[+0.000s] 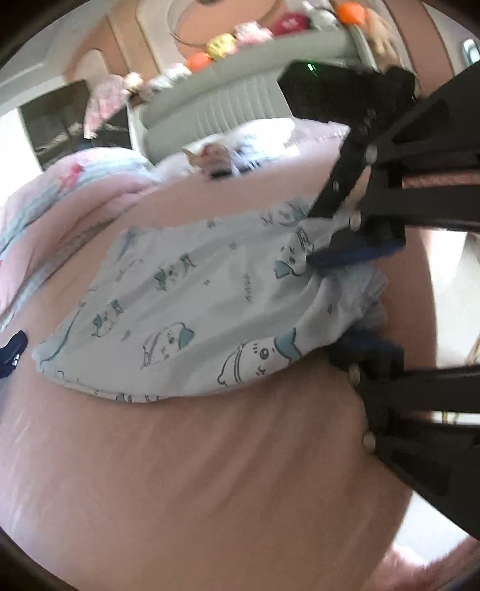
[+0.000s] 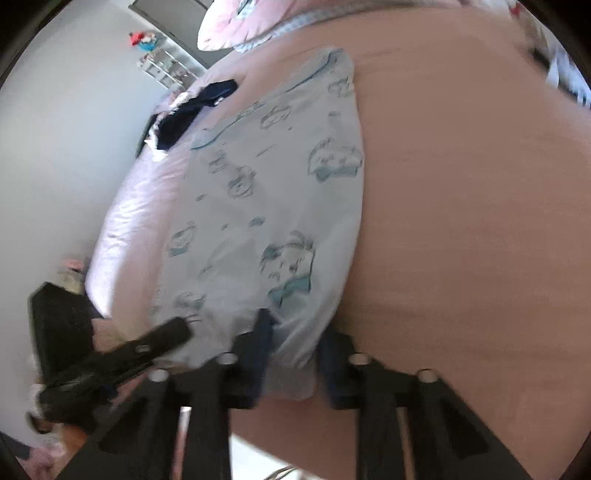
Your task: Fold clothes
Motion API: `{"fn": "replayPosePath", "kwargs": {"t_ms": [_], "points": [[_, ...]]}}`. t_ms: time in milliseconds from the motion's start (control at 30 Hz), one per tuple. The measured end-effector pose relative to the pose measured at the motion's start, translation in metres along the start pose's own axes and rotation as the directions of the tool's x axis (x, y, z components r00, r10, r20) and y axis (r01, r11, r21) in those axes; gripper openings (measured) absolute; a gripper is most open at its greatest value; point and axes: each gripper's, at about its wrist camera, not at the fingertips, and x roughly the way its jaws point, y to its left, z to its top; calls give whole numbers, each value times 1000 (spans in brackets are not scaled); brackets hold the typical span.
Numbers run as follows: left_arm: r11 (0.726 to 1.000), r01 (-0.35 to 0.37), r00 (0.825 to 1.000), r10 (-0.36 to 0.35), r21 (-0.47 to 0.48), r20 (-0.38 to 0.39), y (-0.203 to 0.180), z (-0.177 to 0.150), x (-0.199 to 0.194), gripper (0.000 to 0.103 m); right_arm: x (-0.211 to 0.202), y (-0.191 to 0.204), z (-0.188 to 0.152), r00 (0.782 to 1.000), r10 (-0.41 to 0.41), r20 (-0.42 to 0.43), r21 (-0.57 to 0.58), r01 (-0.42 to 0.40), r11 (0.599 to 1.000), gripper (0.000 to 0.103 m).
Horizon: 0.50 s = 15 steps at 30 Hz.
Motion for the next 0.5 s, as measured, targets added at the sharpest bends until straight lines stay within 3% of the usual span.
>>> {"fn": "replayPosePath", "kwargs": {"t_ms": [167,300,500], "points": [[999,37,999,-37,-26,3,-12,-4,-33,12,-25,-4,-4,997,83,11,57,-83,995,14],[999,40,998,-41,-13,-48,-28,-11,-60,12,-64,17,-10,994,64,89,14,-65,998,14],[999,37,993,-39,-22,-109,-25,-40,-73,12,-83,36,-45,998,51,20,-39,-51,998,14]]}}
